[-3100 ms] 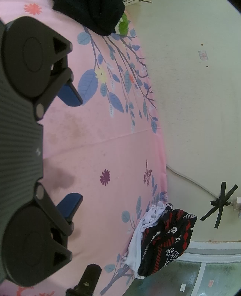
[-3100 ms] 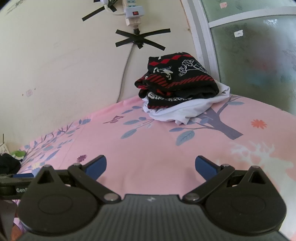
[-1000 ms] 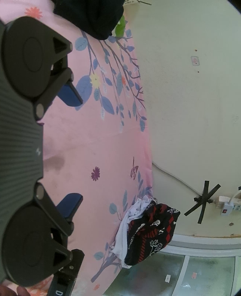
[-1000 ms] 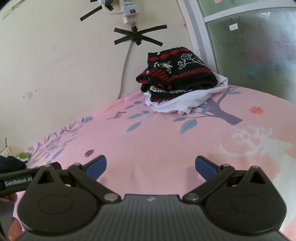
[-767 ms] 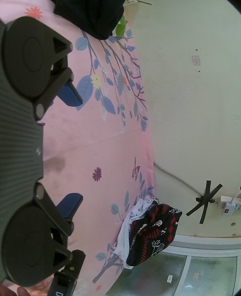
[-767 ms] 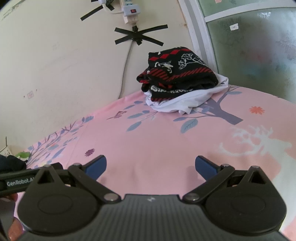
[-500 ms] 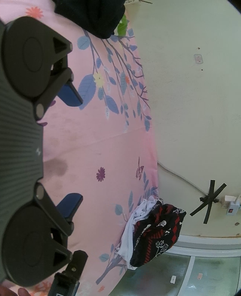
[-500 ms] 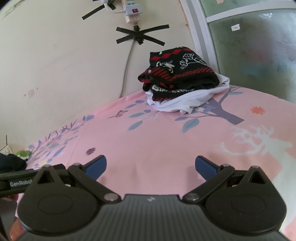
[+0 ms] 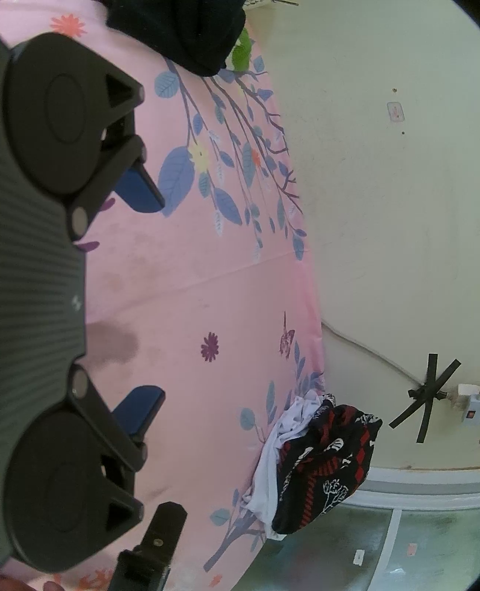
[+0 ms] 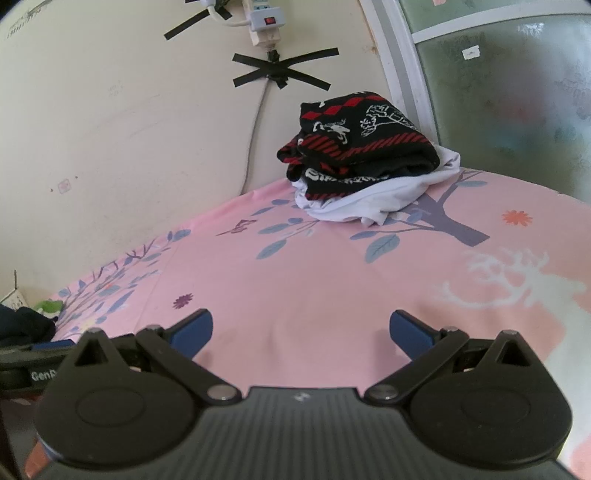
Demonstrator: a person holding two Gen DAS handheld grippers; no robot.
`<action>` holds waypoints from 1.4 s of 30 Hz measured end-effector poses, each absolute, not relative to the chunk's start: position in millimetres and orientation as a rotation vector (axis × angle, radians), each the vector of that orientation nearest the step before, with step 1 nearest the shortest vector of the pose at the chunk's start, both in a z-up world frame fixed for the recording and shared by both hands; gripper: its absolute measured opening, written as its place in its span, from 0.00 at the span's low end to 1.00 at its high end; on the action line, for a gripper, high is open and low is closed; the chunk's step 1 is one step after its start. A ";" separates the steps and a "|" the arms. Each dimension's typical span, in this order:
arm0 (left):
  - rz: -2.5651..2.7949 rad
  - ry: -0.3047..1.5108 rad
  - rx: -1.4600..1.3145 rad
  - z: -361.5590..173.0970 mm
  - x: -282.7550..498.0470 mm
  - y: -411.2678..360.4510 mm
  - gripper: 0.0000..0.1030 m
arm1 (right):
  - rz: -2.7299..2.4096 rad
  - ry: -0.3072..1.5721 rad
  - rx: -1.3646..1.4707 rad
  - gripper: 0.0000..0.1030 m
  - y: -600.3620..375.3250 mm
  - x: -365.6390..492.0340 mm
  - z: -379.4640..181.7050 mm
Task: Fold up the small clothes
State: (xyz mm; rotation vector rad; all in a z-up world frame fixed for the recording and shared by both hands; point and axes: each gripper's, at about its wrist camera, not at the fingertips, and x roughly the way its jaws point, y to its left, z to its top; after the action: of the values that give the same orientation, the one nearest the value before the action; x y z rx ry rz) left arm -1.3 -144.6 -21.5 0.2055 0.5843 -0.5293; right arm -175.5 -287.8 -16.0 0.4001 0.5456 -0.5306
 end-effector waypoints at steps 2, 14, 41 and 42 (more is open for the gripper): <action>-0.529 0.586 0.210 -22.0 -1.3 -145.0 1.00 | -0.532 0.545 0.402 0.94 -287.4 -175.6 -16.2; -0.528 0.581 0.228 -23.4 -1.8 -146.3 1.00 | -0.531 0.547 0.403 0.94 -287.4 -175.5 -16.1; -0.547 0.566 0.266 -24.6 -5.7 -149.1 1.00 | -0.527 0.546 0.402 0.94 -288.0 -173.8 -18.0; -0.546 0.566 0.267 -24.6 -5.6 -149.0 1.00 | -0.527 0.545 0.402 0.94 -288.0 -173.6 -18.1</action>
State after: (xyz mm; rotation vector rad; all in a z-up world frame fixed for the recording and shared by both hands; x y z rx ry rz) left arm -5.6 -149.0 -24.6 0.2666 0.5661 -0.5463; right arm -173.6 -288.0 -18.1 0.4020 0.5452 -0.5267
